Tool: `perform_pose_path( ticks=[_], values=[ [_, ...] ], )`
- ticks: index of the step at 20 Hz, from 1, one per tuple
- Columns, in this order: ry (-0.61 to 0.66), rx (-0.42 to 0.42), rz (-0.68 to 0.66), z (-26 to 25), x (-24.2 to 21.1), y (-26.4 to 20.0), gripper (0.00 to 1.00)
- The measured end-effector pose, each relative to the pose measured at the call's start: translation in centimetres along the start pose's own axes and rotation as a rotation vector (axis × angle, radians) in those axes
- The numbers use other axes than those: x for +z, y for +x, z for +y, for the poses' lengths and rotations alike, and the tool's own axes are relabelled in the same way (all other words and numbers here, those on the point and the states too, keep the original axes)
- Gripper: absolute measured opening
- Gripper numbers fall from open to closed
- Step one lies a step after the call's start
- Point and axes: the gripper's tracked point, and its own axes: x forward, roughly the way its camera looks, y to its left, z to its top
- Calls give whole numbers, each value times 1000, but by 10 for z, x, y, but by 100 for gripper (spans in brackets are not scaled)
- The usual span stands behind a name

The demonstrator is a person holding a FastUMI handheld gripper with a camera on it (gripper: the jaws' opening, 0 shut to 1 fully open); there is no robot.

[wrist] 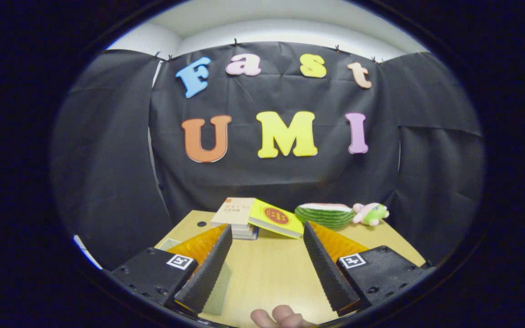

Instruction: Open the storage box then place both shoes into the box .Put the left shoe in first, then the right shoe, with the right side of both shoes facing outward in a uniform manner.

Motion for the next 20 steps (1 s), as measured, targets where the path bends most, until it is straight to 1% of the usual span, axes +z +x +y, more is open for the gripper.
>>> perform_pose_path(
  ticks=[2, 6, 9, 15, 20],
  values=[
    [-18, -21, -66, -20, 6, -17, 100],
    [0, -50, -164, -51, 11, -50, 100],
    [13, -62, -193, -68, 6, -68, 100],
    [19, -40, -235, -67, -2, -102, 100],
    [43, -13, -233, -60, -8, -109, 100]
  ],
)
